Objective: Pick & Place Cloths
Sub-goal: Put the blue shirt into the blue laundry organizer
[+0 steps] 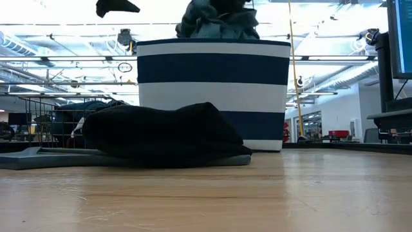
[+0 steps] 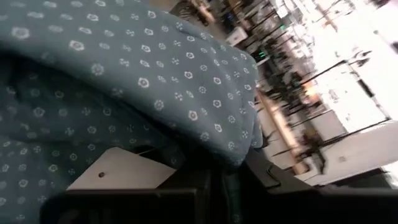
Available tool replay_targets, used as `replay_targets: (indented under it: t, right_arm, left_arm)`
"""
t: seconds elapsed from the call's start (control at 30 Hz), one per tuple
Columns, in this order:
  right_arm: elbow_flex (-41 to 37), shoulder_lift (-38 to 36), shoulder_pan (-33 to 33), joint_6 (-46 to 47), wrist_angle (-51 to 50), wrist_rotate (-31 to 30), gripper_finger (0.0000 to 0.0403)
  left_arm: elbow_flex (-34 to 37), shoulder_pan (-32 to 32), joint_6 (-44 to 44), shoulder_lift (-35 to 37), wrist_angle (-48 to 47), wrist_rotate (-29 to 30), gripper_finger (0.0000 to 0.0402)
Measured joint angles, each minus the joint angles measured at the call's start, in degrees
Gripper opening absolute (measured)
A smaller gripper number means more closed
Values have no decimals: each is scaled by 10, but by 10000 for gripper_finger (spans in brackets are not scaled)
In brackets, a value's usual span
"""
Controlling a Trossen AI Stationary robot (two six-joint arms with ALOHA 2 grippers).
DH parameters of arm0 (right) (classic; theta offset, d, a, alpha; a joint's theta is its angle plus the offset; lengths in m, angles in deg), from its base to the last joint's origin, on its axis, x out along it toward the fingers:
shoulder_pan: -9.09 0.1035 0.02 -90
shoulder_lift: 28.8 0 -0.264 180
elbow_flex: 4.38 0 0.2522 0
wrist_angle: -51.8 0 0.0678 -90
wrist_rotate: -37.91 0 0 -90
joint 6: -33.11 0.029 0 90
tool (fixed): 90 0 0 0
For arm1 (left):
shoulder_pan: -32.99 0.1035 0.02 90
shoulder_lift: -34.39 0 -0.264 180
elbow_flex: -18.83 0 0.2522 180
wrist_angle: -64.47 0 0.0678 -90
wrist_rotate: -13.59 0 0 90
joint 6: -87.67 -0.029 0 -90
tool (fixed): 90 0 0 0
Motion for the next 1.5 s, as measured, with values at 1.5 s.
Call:
replay_targets:
  t: [1.5]
  right_arm:
    - [0, 181, -126, 206, -195, 234, 123]
  left_arm:
    - [171, -55, 20, 144, 74, -5, 227]
